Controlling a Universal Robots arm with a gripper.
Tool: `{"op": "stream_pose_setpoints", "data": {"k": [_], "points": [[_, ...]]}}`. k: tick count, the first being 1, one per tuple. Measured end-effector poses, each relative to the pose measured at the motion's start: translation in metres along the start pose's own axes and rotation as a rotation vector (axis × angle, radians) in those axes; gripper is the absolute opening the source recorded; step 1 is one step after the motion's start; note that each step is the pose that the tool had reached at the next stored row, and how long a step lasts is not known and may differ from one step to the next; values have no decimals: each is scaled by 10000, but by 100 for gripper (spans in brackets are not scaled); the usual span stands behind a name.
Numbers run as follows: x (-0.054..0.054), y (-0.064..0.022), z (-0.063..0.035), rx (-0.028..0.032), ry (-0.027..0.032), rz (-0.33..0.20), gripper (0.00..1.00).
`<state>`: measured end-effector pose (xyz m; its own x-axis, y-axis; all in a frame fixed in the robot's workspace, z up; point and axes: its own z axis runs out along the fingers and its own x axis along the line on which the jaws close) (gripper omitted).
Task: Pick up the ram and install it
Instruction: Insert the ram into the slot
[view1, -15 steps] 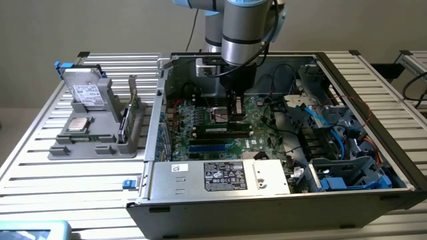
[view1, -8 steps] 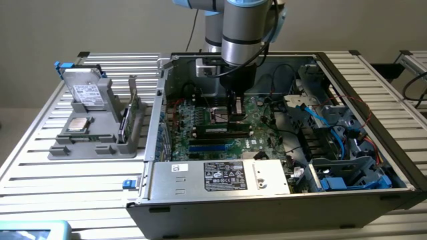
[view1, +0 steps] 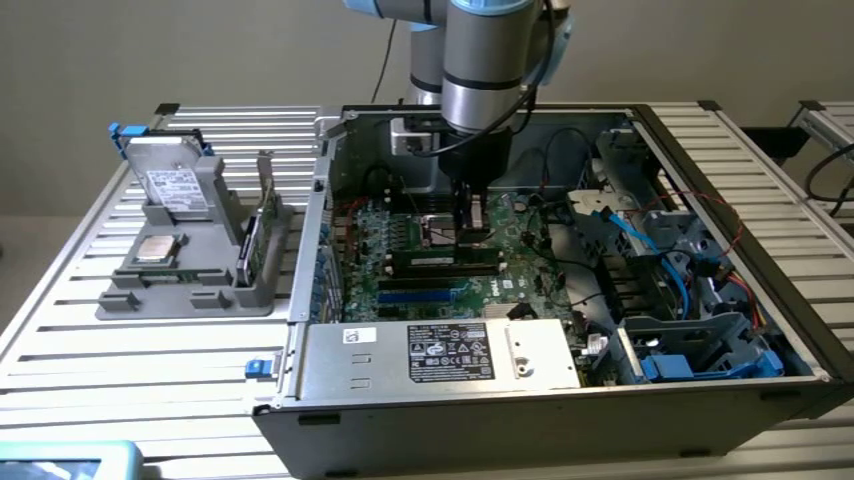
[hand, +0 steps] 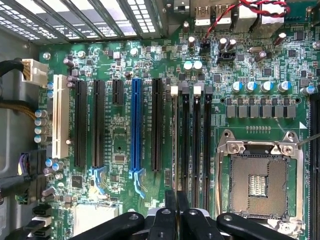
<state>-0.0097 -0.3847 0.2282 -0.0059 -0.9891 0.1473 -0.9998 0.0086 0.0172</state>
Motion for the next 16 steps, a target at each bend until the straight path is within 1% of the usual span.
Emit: {"op": "stream_pose_setpoints", "data": {"k": [5,16], "points": [[0,3,4,9,0,23,12],[-2,3,15,5,-2,122,12]]}}
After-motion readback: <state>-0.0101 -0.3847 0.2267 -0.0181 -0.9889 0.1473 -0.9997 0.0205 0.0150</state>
